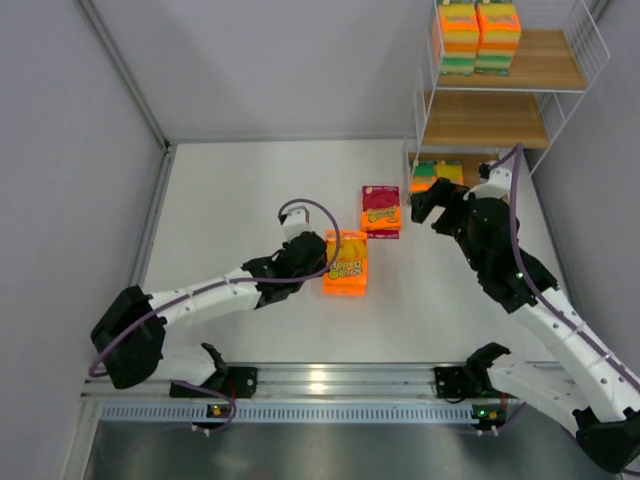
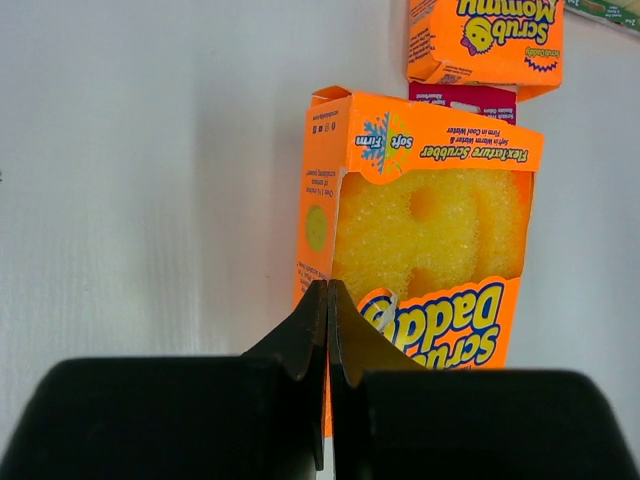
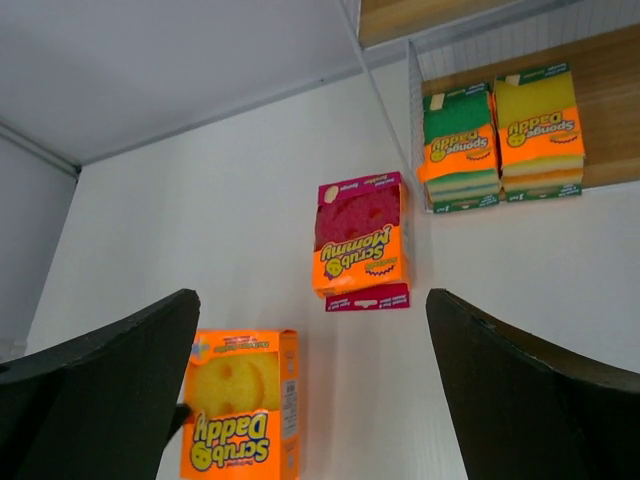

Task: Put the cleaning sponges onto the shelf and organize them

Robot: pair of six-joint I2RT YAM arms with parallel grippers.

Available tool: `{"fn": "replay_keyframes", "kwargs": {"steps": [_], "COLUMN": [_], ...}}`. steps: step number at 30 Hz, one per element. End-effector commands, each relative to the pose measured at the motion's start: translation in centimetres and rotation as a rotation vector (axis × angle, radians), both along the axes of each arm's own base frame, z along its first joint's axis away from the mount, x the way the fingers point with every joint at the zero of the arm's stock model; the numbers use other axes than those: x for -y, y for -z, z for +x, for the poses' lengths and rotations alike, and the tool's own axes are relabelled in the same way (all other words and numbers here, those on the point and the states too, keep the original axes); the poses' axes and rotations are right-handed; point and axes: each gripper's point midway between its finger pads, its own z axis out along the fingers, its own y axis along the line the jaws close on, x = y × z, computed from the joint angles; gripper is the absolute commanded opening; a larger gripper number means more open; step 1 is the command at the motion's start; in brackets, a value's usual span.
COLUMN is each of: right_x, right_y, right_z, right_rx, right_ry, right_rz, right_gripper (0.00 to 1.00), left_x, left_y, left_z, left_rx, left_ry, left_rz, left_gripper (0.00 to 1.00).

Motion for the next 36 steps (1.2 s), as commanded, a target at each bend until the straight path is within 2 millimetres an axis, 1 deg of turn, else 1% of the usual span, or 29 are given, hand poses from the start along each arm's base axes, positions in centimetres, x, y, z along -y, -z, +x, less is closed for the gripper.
{"fn": "replay_keyframes", "kwargs": {"steps": [1, 2, 3, 4, 5, 6, 7, 8, 9, 10, 11, 12, 13, 15, 16, 17, 19, 21, 23, 26, 27, 33, 34, 36], "right_x": [-2.5, -3.0, -3.4, -3.9, -4.5, -4.6, -4.7, -5.2, -5.7, -5.9, -6.7, -7.0, -7.3, -7.9, -8.0, -8.6, -9.2, -9.6, -10.1, -10.5, -10.5, -10.4, -10.5, -10.6], "right_y": [3.3, 4.1, 4.7, 6.8, 8.0, 9.5, 11.5, 11.6, 12.5, 13.6, 12.5, 12.5, 13.3, 12.9, 13.1, 13.2, 13.6, 13.9, 13.3, 13.3, 13.5, 15.1, 15.2, 15.3], "right_z": [-1.0, -1.3, -1.9, -2.0, -2.3, -2.2, -2.4, -2.2, -2.3, -2.5, -2.3, -2.4, -2.7, -2.7, -2.7, -3.1, -3.2, -3.3, -3.5, -3.9, -4.0, -4.8, -4.9, -4.8], "right_rx": [-0.048, -0.051, -0.049, -0.067, -0.086, -0.121, -0.169, -0.162, -0.186, -0.214, -0.166, -0.157, -0.168, -0.147, -0.149, -0.161, -0.175, -0.181, -0.167, -0.177, -0.182, -0.232, -0.233, -0.234], "right_ry": [-0.173, -0.198, -0.225, -0.236, -0.267, -0.263, -0.256, -0.270, -0.284, -0.281, -0.303, -0.310, -0.317, -0.335, -0.335, -0.370, -0.392, -0.413, -0.436, -0.453, -0.449, -0.425, -0.428, -0.425], "right_rz": [-0.003, 0.022, 0.054, 0.086, 0.094, 0.095, 0.112, 0.129, 0.144, 0.179, 0.229, 0.261, 0.299, 0.340, 0.346, 0.348, 0.345, 0.354, 0.389, 0.411, 0.406, 0.385, 0.384, 0.380], "right_gripper": [0.99, 1.00, 0.99, 0.99, 0.99, 0.99, 0.99, 0.98, 0.95, 0.95, 0.94, 0.94, 0.94, 0.94, 0.95, 0.96, 0.99, 0.99, 0.99, 0.99, 0.99, 0.99, 0.99, 0.99], "left_x": [0.8, 0.8, 0.8, 1.0, 1.0, 0.9, 0.9, 1.0, 1.0, 1.2, 1.3, 1.5, 1.7, 2.3, 2.4, 2.5, 2.9, 3.3, 3.5, 3.7, 3.8, 4.1, 4.2, 4.3], "left_y": [-3.7, -3.4, -3.6, -3.3, -3.1, -2.5, -2.3, -2.0, -2.0, -2.0, -2.1, -2.2, -2.4, -3.1, -3.1, -3.4, -3.7, -4.3, -4.9, -5.7, -6.3, -7.8, -8.4, -8.8], "left_z": [2.1, 2.5, 2.7, 2.5, 2.4, 2.2, 2.2, 2.1, 2.1, 2.1, 2.0, 2.0, 2.0, 2.0, 2.0, 2.0, 1.7, 1.7, 1.7, 1.8, 2.0, 2.2, 2.2, 2.2], "left_rx": [0.053, 0.041, 0.033, 0.021, 0.010, -0.003, -0.013, -0.021, -0.022, -0.024, -0.028, -0.029, -0.027, -0.021, -0.022, -0.019, -0.021, -0.017, -0.011, -0.005, 0.002, 0.019, 0.025, 0.030], "left_ry": [0.016, 0.014, 0.006, 0.007, 0.001, -0.006, -0.012, -0.010, -0.010, -0.011, -0.005, 0.004, 0.014, 0.044, 0.053, 0.060, 0.081, 0.098, 0.106, 0.100, 0.098, 0.098, 0.103, 0.108], "left_rz": [-0.034, -0.015, -0.011, -0.022, -0.031, -0.033, -0.042, -0.040, -0.042, -0.049, -0.055, -0.060, -0.061, -0.067, -0.068, -0.073, -0.086, -0.097, -0.113, -0.138, -0.151, -0.187, -0.198, -0.208], "left_gripper": [0.00, 0.00, 0.00, 0.00, 0.00, 0.00, 0.00, 0.00, 0.00, 0.00, 0.00, 0.00, 0.00, 0.00, 0.00, 0.00, 0.00, 0.00, 0.00, 0.00, 0.00, 0.00, 0.00, 0.00]}}
